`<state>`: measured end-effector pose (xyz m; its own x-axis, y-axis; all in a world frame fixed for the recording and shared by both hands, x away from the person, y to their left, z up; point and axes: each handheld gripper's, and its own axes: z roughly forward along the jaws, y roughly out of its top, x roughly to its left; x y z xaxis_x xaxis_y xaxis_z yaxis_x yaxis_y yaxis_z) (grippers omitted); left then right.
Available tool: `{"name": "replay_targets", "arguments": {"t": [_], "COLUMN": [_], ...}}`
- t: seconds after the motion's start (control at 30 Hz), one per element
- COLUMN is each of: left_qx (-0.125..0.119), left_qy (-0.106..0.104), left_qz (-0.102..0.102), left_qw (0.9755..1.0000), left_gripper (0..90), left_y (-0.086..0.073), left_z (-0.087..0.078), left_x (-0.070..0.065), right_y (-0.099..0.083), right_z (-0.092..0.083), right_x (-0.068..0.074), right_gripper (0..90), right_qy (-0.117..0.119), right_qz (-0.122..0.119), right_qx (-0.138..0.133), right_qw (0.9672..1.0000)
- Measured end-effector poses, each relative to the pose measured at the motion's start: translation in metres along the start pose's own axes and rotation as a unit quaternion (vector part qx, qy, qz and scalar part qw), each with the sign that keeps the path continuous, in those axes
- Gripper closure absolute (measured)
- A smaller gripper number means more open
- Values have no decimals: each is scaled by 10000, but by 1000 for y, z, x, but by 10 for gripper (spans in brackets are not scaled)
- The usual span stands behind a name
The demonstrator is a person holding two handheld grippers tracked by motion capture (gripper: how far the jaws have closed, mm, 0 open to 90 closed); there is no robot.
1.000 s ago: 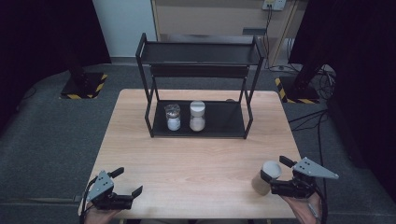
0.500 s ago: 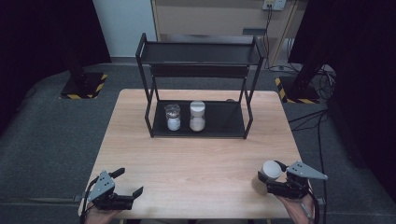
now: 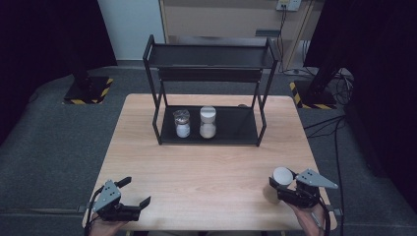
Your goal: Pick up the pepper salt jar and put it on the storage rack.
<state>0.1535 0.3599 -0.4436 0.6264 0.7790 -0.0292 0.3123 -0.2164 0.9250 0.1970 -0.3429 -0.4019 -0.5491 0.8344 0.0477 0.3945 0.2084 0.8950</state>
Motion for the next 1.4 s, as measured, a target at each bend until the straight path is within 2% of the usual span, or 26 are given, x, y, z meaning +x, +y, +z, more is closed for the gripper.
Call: {"name": "replay_targets", "arguments": {"t": [0.37, 0.9, 1.4], "left_qx": [4, -1, -16], "left_qy": [0, -5, -2], "left_qz": [3, 17, 14], "left_qw": [10000, 10000, 10000], "left_gripper": [2, 3, 3], "left_y": [0, 0, 0], "left_z": [0, -1, -1], "left_x": [0, 1, 1], "right_y": [22, 69, 101], "right_z": [22, 63, 91], "right_x": [6, 16, 24], "right_gripper": [333, 334, 334], "right_qy": [155, 432, 486], "right_qz": [-147, -262, -317], "right_qx": [100, 219, 360], "right_qw": [9997, 9985, 9977]}}
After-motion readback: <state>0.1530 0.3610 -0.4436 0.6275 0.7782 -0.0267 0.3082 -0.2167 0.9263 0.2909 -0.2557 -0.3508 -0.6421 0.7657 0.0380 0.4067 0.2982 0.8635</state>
